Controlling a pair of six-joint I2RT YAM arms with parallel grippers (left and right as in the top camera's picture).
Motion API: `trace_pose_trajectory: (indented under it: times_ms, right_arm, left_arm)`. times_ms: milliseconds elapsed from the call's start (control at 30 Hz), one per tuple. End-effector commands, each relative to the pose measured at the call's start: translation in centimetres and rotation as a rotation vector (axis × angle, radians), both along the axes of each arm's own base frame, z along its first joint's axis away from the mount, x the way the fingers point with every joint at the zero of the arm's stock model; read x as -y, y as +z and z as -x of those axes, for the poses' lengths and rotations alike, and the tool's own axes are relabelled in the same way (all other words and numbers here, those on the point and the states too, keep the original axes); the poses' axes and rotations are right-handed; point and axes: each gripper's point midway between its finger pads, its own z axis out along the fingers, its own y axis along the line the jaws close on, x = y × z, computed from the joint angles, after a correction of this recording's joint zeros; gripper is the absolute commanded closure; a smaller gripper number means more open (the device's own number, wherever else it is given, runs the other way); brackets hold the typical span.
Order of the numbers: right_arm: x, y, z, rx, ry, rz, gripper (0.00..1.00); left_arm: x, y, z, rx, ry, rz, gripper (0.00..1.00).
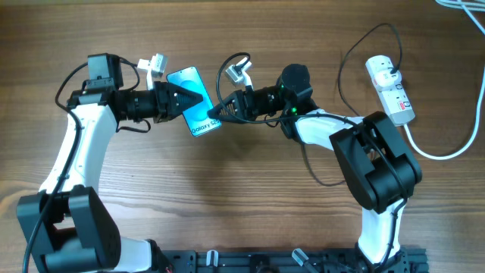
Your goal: Plug charger to phone and switch on socket
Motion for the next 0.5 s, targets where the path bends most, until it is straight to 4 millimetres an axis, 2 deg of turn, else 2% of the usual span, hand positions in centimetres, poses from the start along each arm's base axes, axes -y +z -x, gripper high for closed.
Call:
trace_pose_trajectory:
  times_ms: [0, 67, 133, 167, 233, 300, 367, 467]
  right_arm:
    - [-0.2, -1.3, -1.6, -0.109, -0.084, 0.033, 0.96]
    - [-0.2, -1.3, -1.7, -0.126, -0.089, 0.036, 0.96]
    - [-0.2, -1.3, -1.6, -0.127, -0.083, 0.037, 0.92]
    - [-0.1, -1.3, -1.6, -0.123, -0.084, 0.036, 0.87]
    - [0.3, -1.3, -2.1, -0.121, -0.097, 0.035, 0.71]
    - [1.4, -1.5, -3.0, -0.08, -0.12, 0.029, 0.53]
    - [2.4, -2.2, -3.8, -0.082, -0.141, 0.046, 0.46]
    - [3.7, -3.9, -4.4, -0.086, -0.157, 0.085, 0.43]
  left_arm:
    - [1.1, 2.9, 0.9, 0.055, -0.062, 0.112, 0.94]
    - [1.0, 2.6, 0.8, 0.052, -0.055, 0.094, 0.96]
    - [0.7, 1.4, 0.5, 0.031, -0.026, 0.025, 0.96]
    - [0.4, 0.7, 0.5, 0.011, -0.012, -0.012, 0.96]
    - [-0.7, -2.1, 1.0, -0.09, 0.039, -0.157, 0.96]
    - [-2.4, -5.0, 2.3, -0.21, 0.077, -0.321, 0.96]
    - [-3.0, -6.0, 3.4, -0.278, 0.081, -0.38, 0.96]
    - [-3.2, -6.4, 4.9, -0.355, 0.071, -0.404, 0.96]
